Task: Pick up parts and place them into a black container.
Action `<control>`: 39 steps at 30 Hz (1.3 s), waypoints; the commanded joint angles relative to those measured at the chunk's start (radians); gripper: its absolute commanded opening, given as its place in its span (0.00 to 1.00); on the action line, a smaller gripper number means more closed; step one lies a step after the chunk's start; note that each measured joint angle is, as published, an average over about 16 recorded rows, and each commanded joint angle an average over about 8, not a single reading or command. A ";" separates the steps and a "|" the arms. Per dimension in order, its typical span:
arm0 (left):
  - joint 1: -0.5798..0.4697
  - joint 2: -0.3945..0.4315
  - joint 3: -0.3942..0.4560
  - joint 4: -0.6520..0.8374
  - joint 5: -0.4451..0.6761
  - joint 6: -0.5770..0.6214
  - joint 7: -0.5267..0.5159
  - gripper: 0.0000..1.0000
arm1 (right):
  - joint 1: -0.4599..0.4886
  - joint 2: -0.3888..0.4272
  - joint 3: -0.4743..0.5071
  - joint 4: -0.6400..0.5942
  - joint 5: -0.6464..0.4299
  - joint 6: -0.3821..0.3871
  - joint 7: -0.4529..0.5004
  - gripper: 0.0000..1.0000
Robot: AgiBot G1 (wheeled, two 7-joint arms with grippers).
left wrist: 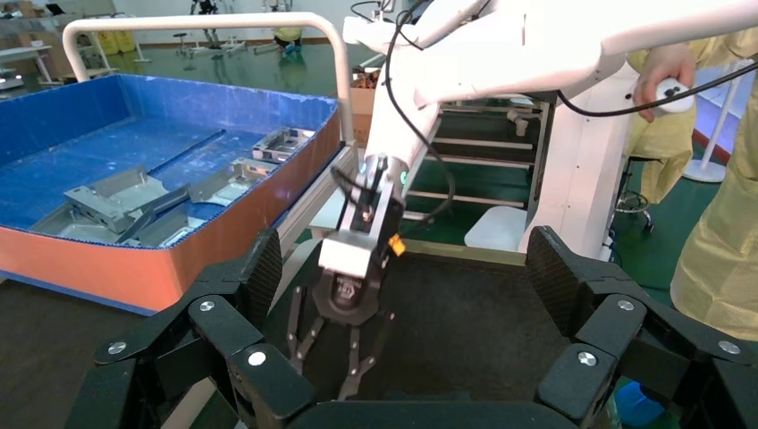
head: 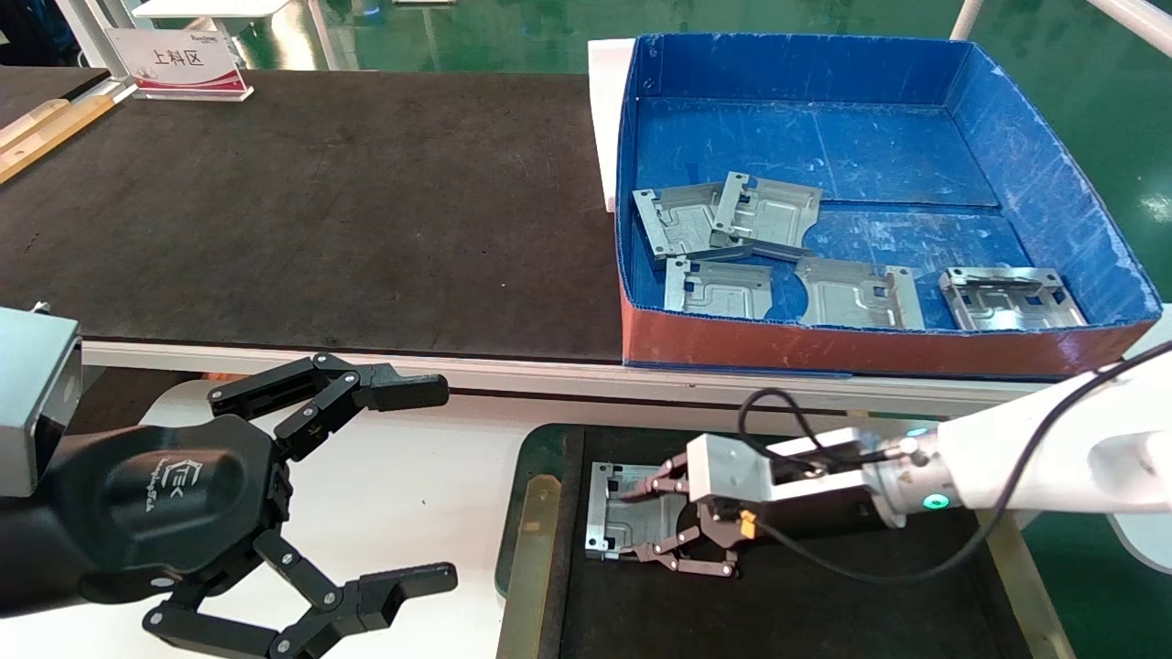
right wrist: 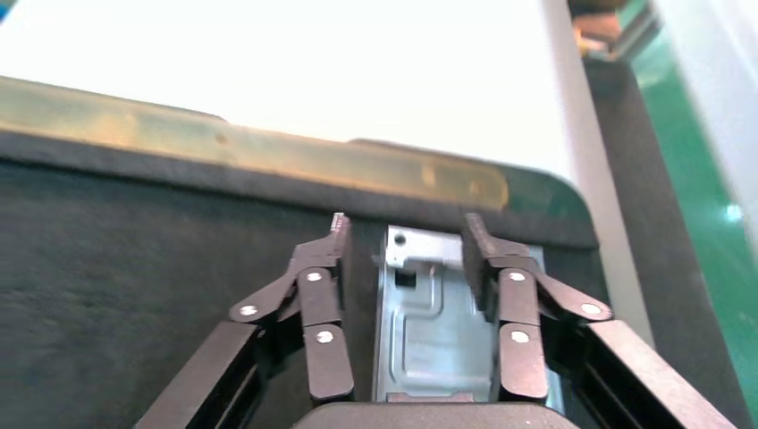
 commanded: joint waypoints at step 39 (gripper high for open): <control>0.000 0.000 0.000 0.000 0.000 0.000 0.000 1.00 | -0.105 0.438 -0.052 0.662 0.625 -0.075 0.405 1.00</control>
